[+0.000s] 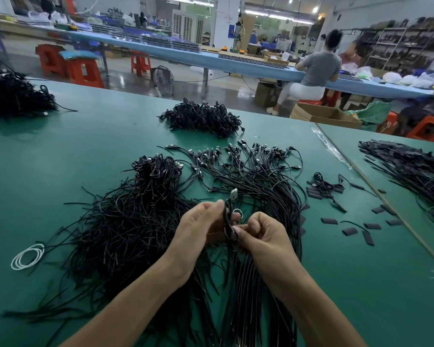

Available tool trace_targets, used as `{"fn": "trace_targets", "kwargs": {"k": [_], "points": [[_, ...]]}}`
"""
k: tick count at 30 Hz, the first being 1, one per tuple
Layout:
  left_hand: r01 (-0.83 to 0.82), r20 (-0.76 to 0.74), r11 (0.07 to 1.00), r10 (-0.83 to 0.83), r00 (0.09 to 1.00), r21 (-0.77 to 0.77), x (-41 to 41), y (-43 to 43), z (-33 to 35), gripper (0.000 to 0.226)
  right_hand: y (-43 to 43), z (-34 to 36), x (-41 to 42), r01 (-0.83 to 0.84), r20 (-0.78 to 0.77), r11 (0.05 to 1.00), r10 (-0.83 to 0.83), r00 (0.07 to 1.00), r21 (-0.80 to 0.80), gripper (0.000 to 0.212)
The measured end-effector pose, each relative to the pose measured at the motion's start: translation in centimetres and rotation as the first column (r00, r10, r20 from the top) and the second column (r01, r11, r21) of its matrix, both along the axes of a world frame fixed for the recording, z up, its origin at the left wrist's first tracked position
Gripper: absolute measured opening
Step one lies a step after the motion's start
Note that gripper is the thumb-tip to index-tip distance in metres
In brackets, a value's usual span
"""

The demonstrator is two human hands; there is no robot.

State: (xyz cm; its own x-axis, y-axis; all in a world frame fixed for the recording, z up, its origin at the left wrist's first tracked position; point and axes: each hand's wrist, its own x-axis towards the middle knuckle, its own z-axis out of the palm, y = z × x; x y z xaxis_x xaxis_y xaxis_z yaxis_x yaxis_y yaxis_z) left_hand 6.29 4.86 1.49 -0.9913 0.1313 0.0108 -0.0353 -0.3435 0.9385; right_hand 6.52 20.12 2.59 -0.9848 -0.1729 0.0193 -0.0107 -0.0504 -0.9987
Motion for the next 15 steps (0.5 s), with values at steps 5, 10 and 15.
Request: {"fn": "trace_targets", "kwargs": {"k": [5, 10, 15], "points": [[-0.012, -0.11, 0.988, -0.005, 0.994, -0.156, 0.1, -0.4, -0.5, 0.043, 0.3, -0.6, -0.3, -0.005, 0.048, 1.0, 0.006, 0.999, -0.012, 0.041], [-0.048, -0.242, 0.91, -0.059, 0.969, -0.413, -0.3, -1.3, -1.4, 0.03, 0.6, -2.1, -0.7, -0.033, 0.117, 0.998, 0.039, 0.992, -0.053, 0.031], [-0.227, -0.25, 0.799, 0.099, 0.963, -0.557, -3.0, -3.5, -1.5, 0.026, 2.0, -4.0, -1.8, -0.002, 0.117, 0.95, -0.036, 0.992, 0.313, 0.008]]}}
